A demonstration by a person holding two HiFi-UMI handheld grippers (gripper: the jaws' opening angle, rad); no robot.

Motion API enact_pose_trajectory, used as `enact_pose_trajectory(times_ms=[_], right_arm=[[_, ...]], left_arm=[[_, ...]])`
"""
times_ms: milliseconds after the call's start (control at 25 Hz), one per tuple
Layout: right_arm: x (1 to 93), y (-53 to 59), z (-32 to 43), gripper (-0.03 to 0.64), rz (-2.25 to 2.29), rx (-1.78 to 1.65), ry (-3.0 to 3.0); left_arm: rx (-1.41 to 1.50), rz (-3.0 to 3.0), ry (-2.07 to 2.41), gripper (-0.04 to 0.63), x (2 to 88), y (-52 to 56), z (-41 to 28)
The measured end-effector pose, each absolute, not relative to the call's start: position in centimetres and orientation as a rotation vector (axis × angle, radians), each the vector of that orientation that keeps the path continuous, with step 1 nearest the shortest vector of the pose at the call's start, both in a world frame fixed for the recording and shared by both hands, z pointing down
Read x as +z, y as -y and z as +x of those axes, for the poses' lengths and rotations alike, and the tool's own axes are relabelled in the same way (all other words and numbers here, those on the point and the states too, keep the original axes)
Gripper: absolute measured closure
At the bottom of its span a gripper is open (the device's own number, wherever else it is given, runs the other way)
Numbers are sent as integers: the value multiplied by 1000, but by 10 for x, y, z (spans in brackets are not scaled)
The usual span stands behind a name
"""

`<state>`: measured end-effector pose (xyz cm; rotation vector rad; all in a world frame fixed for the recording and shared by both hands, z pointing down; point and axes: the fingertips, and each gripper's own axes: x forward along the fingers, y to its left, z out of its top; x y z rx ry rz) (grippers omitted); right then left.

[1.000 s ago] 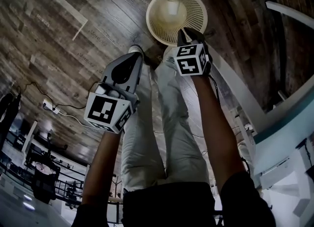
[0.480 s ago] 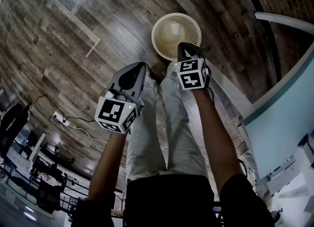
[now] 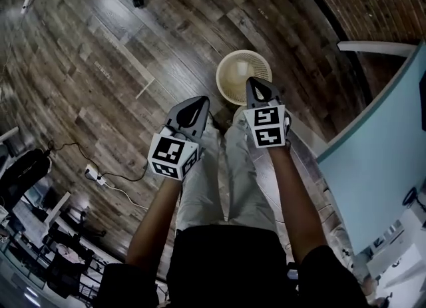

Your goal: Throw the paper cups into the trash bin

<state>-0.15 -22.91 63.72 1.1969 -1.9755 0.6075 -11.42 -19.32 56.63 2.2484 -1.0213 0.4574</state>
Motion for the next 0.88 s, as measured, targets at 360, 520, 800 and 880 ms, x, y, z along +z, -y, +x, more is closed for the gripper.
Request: enact_pose_trajectory(times_ms=[360,520,800,880], right_arm=[[501,238,-27,612,1288,515,2166],[448,239,-38,613,1312,481,2261],[369,235,-46,614,1338,381,2320],[348,235,-46,614,1353,346,2334]], left_arm=[[433,2375,1065,586,483,216,-109],[460,2443,1100,586,447,224,-114],[382,2510,1157,586,380,233,-120],[345,2529,1154,586,365,232,-117]])
